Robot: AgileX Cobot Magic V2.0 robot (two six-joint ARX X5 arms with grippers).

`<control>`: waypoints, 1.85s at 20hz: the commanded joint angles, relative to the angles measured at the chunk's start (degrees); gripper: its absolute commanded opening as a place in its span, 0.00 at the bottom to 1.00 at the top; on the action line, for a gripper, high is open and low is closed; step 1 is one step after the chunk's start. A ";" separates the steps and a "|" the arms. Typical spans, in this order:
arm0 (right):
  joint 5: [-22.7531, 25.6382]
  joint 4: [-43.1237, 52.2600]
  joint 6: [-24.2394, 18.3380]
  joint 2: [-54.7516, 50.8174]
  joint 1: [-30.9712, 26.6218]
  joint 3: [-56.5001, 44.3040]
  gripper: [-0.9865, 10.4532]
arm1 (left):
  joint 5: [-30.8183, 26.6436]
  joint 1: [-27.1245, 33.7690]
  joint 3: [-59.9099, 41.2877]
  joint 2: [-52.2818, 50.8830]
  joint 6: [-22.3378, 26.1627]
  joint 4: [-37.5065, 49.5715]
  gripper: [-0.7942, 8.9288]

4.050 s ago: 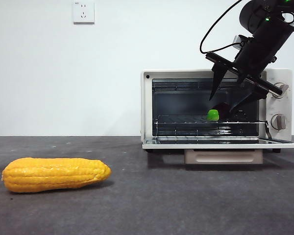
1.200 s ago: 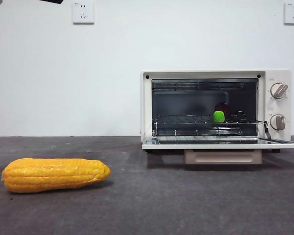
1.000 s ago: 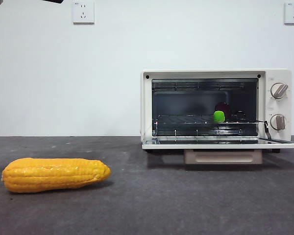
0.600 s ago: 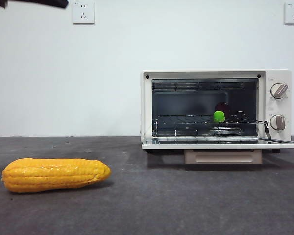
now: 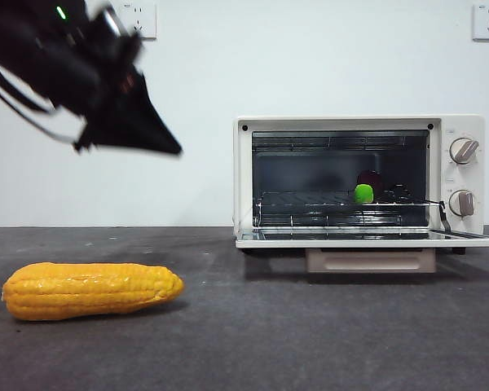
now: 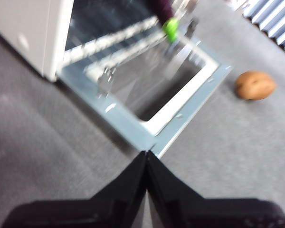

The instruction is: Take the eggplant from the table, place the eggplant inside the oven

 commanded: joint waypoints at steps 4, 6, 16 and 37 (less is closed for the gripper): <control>-0.35 -1.29 1.44 -3.39 0.07 0.07 0.08 | -2.71 -2.47 -0.26 10.32 -4.74 7.78 0.08; -0.35 -1.29 2.27 -4.07 0.07 0.07 0.08 | -2.78 -3.02 -0.26 12.87 -6.64 10.75 0.08; -0.31 -1.31 2.03 -4.31 0.07 0.07 0.08 | -3.72 -5.70 -0.24 19.54 -11.56 19.02 0.07; -0.26 -1.31 0.79 -4.31 0.07 0.07 0.08 | 0.98 -6.67 -0.24 21.31 -18.49 26.95 0.07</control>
